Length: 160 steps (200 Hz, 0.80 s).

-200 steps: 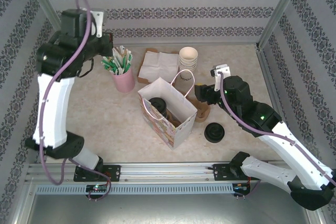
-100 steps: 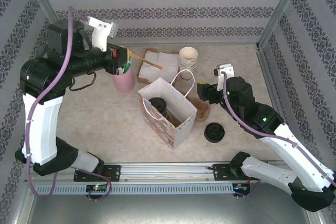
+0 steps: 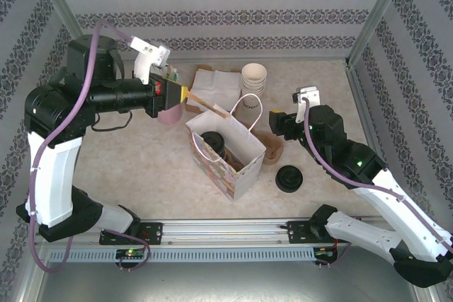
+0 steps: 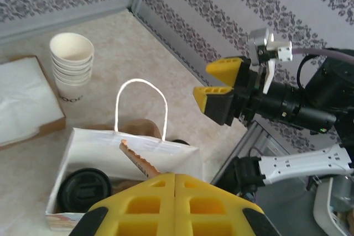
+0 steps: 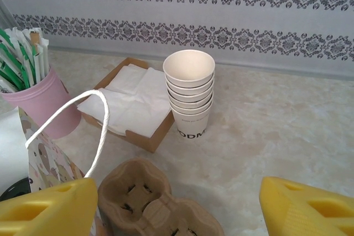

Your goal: Pack the takeout coffee

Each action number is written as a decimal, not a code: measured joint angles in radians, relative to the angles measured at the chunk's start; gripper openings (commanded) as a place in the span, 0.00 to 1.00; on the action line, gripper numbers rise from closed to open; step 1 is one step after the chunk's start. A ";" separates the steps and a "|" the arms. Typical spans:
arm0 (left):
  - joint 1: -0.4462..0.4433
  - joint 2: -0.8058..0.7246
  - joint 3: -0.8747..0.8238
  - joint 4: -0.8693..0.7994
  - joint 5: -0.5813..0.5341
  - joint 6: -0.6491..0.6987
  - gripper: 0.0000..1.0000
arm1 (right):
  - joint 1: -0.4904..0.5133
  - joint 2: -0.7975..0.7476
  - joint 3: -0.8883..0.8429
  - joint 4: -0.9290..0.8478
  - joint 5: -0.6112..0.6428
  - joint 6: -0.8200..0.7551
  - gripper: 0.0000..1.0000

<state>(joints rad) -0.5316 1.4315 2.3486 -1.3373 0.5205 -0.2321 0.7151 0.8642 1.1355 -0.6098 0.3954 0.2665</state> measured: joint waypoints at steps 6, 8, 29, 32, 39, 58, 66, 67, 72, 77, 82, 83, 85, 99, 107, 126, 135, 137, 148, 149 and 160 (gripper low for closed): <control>-0.007 0.005 -0.001 -0.003 0.000 -0.001 0.00 | 0.000 0.000 -0.001 0.000 0.001 0.000 0.77; -0.010 0.007 -0.002 -0.004 0.001 -0.001 0.00 | 0.000 0.000 -0.002 0.000 0.002 0.000 0.77; -0.038 0.027 -0.009 -0.014 0.000 -0.005 0.00 | 0.000 -0.004 -0.013 0.000 0.006 0.000 0.78; -0.042 0.029 -0.010 -0.016 -0.001 -0.005 0.00 | 0.000 -0.004 -0.014 -0.001 0.008 0.000 0.78; -0.053 0.039 -0.011 -0.020 -0.003 -0.005 0.00 | 0.000 -0.005 -0.016 -0.003 0.008 0.000 0.78; -0.086 0.072 -0.011 -0.028 -0.016 -0.006 0.00 | 0.000 -0.005 -0.019 -0.003 0.008 0.000 0.77; -0.100 0.089 -0.011 -0.032 -0.020 -0.006 0.00 | -0.002 -0.005 -0.019 -0.003 0.009 0.000 0.77; -0.101 0.090 -0.011 -0.032 -0.020 -0.007 0.00 | -0.003 -0.005 -0.019 -0.003 0.009 0.000 0.77; -0.111 0.103 -0.011 -0.035 -0.023 -0.007 0.00 | -0.005 -0.005 -0.019 -0.003 0.008 0.000 0.77; -0.119 0.117 -0.012 -0.037 -0.025 -0.007 0.00 | -0.006 -0.005 -0.019 -0.003 0.009 0.000 0.78; -0.129 0.129 -0.014 -0.039 -0.026 -0.007 0.00 | -0.006 -0.006 -0.020 -0.003 0.009 0.000 0.78; -0.132 0.133 -0.015 -0.039 -0.028 -0.007 0.00 | -0.006 -0.006 -0.020 -0.003 0.010 0.000 0.78; -0.136 0.138 -0.016 -0.040 -0.030 -0.007 0.00 | -0.006 -0.007 -0.021 -0.003 0.010 0.000 0.78; -0.165 0.178 -0.025 -0.044 -0.048 -0.005 0.00 | -0.006 -0.011 -0.026 -0.003 0.011 0.000 0.78; -0.178 0.198 -0.033 -0.044 -0.060 -0.003 0.00 | -0.006 -0.014 -0.031 -0.003 0.011 0.000 0.78; -0.200 0.242 -0.065 -0.047 -0.084 0.002 0.00 | -0.006 -0.021 -0.035 -0.004 0.012 0.000 0.78; -0.207 0.259 -0.080 -0.047 -0.089 0.007 0.00 | -0.006 -0.025 -0.037 -0.004 0.012 0.000 0.78; -0.208 0.264 -0.084 -0.047 -0.091 0.008 0.00 | -0.006 -0.026 -0.037 -0.004 0.012 0.000 0.78; -0.215 0.282 -0.103 -0.047 -0.098 0.017 0.03 | -0.006 -0.030 -0.040 -0.004 0.012 0.000 0.78; -0.215 0.285 -0.106 -0.047 -0.100 0.018 0.03 | -0.006 -0.031 -0.040 -0.004 0.012 0.000 0.78; -0.222 0.301 -0.118 -0.047 -0.111 0.024 0.05 | -0.006 -0.033 -0.043 -0.005 0.012 0.000 0.78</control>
<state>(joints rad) -0.7532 1.7329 2.2303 -1.3838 0.4099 -0.2077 0.7086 0.8314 1.0927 -0.6147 0.4072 0.2665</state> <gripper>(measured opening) 0.052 0.779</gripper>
